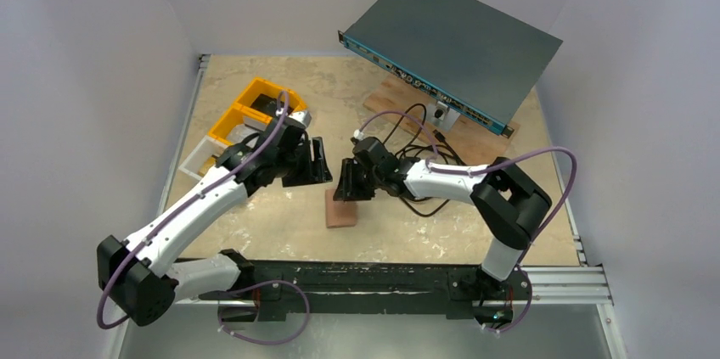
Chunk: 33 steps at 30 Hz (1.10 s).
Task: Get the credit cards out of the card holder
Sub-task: Close the card holder at the center of the board, then reset both arms
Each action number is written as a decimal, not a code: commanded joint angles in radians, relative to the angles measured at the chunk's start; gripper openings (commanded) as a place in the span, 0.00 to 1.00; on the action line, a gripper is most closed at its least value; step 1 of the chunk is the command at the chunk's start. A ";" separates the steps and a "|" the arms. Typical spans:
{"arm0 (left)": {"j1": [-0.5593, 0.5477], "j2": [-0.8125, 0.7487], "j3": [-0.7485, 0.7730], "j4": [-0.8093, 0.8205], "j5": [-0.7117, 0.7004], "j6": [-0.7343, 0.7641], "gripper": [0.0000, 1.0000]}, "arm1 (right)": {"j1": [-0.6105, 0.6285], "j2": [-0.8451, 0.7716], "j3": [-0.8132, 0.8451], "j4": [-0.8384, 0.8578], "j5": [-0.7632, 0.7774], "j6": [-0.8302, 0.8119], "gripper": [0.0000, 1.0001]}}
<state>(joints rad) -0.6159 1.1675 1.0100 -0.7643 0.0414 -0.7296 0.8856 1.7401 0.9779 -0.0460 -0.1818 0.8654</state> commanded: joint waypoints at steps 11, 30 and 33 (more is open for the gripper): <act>0.037 -0.183 0.191 -0.152 -0.114 0.133 0.96 | 0.004 -0.286 0.148 -0.121 0.124 -0.049 0.73; 0.039 -0.221 0.264 -0.210 -0.244 0.178 1.00 | 0.003 -0.610 0.043 -0.107 0.364 -0.115 0.99; 0.040 -0.220 0.259 -0.208 -0.247 0.178 1.00 | 0.003 -0.605 0.041 -0.104 0.362 -0.113 0.99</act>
<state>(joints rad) -0.5827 0.9501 1.2419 -0.9730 -0.1761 -0.5793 0.8856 1.1450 1.0210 -0.1722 0.1436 0.7727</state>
